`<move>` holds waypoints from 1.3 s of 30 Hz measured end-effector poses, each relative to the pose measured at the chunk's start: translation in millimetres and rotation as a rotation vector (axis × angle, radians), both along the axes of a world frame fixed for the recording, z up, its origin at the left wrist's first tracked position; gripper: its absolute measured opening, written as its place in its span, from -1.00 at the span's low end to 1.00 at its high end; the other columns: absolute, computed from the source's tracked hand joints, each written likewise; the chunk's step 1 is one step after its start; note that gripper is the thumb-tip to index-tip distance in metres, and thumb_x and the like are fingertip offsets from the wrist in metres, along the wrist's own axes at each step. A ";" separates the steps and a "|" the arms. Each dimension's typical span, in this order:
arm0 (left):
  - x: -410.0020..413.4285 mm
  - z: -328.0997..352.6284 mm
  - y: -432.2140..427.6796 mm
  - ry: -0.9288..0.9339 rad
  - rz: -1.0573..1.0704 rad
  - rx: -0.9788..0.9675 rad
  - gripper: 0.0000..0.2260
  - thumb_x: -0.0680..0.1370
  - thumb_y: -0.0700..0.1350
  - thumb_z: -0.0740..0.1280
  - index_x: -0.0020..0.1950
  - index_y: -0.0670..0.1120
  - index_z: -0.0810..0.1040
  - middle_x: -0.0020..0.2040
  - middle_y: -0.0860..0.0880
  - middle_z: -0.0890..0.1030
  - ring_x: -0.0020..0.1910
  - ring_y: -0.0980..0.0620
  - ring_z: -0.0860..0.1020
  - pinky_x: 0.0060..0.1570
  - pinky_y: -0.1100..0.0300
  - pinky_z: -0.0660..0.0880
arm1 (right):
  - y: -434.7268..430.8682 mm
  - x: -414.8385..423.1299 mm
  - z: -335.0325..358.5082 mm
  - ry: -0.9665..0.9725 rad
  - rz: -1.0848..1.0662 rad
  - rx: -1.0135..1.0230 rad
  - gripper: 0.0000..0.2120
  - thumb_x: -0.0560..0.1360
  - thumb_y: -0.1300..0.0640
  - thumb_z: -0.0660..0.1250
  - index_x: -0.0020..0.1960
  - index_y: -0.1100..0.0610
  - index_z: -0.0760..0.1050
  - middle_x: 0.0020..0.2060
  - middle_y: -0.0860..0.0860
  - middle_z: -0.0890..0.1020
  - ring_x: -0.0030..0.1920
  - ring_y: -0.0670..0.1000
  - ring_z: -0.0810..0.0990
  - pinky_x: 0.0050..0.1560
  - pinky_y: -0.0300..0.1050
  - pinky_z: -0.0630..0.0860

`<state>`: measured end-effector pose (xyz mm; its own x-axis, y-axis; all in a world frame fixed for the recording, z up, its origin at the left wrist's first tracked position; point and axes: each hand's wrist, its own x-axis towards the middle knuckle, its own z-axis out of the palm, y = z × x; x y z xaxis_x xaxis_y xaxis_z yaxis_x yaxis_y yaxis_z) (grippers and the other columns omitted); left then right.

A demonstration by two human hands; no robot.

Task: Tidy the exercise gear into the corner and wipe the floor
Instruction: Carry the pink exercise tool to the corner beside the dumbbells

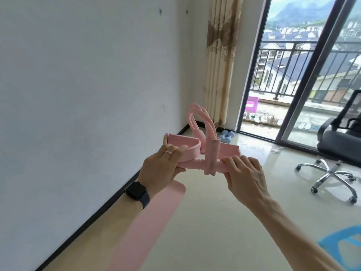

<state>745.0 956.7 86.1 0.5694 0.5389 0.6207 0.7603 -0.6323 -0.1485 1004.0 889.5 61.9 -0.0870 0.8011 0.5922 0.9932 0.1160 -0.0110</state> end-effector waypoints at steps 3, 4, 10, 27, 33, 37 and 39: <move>56.7 5.4 16.6 0.004 -0.027 0.026 -0.42 0.39 0.09 0.53 0.38 -0.04 0.54 0.03 0.05 0.62 0.15 0.00 0.60 -0.28 0.18 0.58 | 12.0 54.2 1.9 0.036 0.025 -0.074 -0.82 0.44 0.13 0.49 0.00 0.08 0.55 -0.19 -0.05 0.61 -0.17 0.10 0.60 -0.08 0.00 0.49; 72.3 5.4 22.4 0.014 -0.040 0.031 -0.41 0.39 0.07 0.54 0.38 -0.04 0.54 0.02 0.05 0.62 0.14 0.01 0.60 -0.28 0.18 0.58 | 16.9 71.2 1.5 0.052 0.052 -0.123 -0.83 0.46 0.11 0.47 -0.01 0.07 0.52 -0.21 -0.07 0.59 -0.20 0.08 0.59 -0.12 0.00 0.51; 144.1 -16.4 76.9 0.086 -0.110 0.058 -0.44 0.39 -0.01 0.55 0.37 -0.04 0.54 -0.04 0.02 0.63 0.07 0.00 0.61 -0.31 0.12 0.62 | 65.9 152.9 -12.7 0.239 0.081 -0.627 -0.94 0.53 -0.02 0.26 -0.12 -0.11 0.40 -0.28 -0.23 0.49 -0.06 -0.05 0.42 -0.02 -0.06 0.42; 288.9 -149.2 338.1 0.098 -0.063 -1.075 -0.35 0.36 0.04 0.36 0.46 0.20 0.33 0.32 0.13 0.40 0.33 0.09 0.38 0.23 0.13 0.45 | 290.3 273.4 -123.5 0.639 -0.159 -1.234 -0.81 0.20 -0.07 0.33 -0.29 0.02 0.48 -0.46 -0.10 0.52 -0.38 -0.05 0.49 -0.34 -0.11 0.38; 343.8 -177.1 420.5 -0.833 0.249 -1.608 -0.29 0.36 -0.09 0.43 0.46 0.14 0.25 0.29 -0.06 0.42 0.24 0.08 0.43 0.19 0.19 0.36 | 373.7 307.9 -155.2 0.908 -0.106 -1.261 -0.75 0.20 -0.11 0.37 -0.22 0.02 0.48 -0.35 -0.14 0.45 -0.31 -0.09 0.41 -0.24 -0.13 0.32; 395.0 -201.0 485.2 -1.251 0.445 -1.998 -0.70 0.59 -0.06 0.26 0.31 -0.03 0.37 0.19 -0.21 0.60 0.11 -0.14 0.64 0.05 -0.03 0.56 | 445.5 340.9 -178.1 0.948 -0.086 -1.300 -0.85 0.29 -0.07 0.40 -0.23 -0.02 0.50 -0.33 -0.16 0.51 -0.30 -0.10 0.49 -0.26 -0.21 0.39; 425.0 -206.2 523.6 -1.318 0.496 -2.061 -0.79 0.61 0.05 0.23 0.16 -0.03 0.47 0.08 -0.19 0.62 -0.11 -0.10 0.60 -0.15 0.01 0.50 | 482.2 363.2 -189.6 0.961 -0.056 -1.331 -0.84 0.31 -0.07 0.42 -0.22 -0.01 0.51 -0.33 -0.16 0.52 -0.29 -0.11 0.49 -0.24 -0.18 0.39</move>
